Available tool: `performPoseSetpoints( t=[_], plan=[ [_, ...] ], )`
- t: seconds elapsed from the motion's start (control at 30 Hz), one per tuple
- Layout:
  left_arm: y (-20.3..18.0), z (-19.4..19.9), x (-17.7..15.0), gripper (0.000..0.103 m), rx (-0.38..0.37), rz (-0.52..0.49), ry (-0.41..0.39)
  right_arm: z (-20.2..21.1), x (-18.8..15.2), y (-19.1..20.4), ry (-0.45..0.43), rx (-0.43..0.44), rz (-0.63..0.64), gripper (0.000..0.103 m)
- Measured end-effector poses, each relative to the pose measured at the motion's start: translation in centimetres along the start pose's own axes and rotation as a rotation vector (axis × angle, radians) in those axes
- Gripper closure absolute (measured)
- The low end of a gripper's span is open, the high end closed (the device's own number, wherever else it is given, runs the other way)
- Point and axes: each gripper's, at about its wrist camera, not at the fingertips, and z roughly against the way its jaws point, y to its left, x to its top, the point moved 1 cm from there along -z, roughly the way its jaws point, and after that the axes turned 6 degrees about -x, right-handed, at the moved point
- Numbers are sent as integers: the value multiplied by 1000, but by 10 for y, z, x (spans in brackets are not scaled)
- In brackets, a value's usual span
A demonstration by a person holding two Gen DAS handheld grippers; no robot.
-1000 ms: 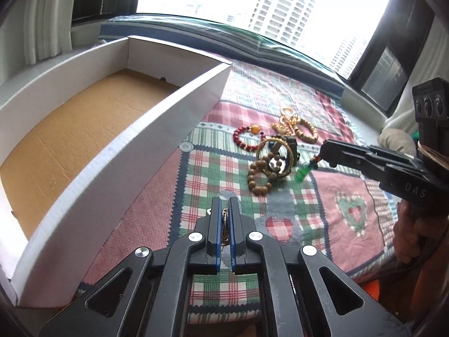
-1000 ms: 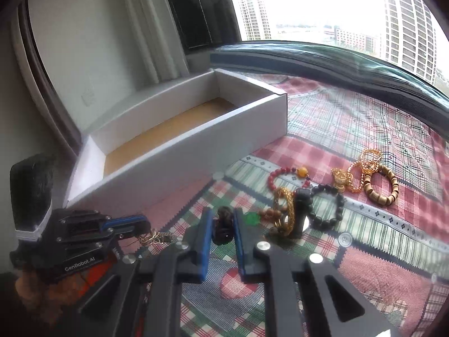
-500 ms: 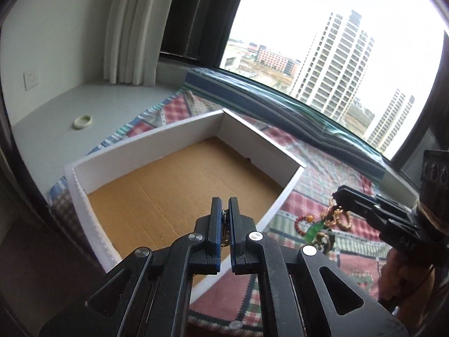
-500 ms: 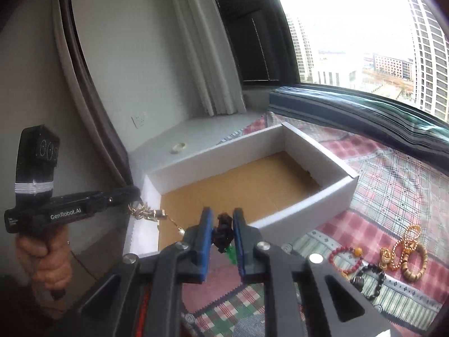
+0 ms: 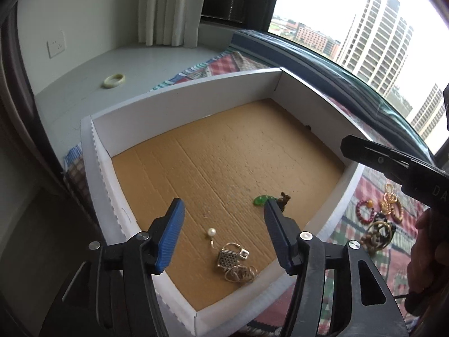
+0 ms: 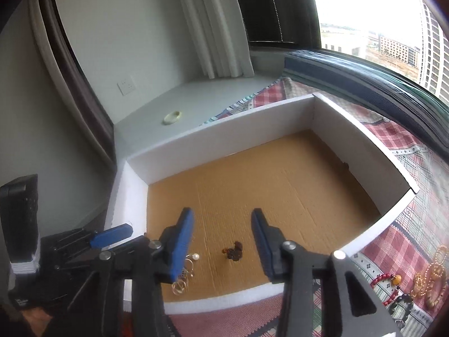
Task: Organize jewelry
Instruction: 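Carry pendant into white box with left gripper while right gripper drops green jade, then move both tools back over the remaining jewelry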
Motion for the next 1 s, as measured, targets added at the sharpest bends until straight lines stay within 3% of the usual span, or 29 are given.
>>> performPoseSetpoints(
  t=[0.13,0.23,0.5,0.77,0.93,1.0],
  plan=[
    [-18,10,-7,25,-23,-43,-36,32,-11,-16,-39,-45,-46,27],
    [-43,15,-19,16,-49,-94,-52,65,-26,-29,-78,-121,-57,20],
    [-122,7,-59,13,-115,-267,-20,138,-104,-77,-107,-403,-68,18],
    [-168,5,-83,11,-121,-368,-19,207,-196,-126,-138,-577,-222,17],
    [-181,-2,-100,5,-140,-403,-3,208,-247,-150,-118,-586,-373,0],
    [-184,-11,-111,5,-157,-411,23,198,-266,-151,-81,-603,-393,0]
  ],
)
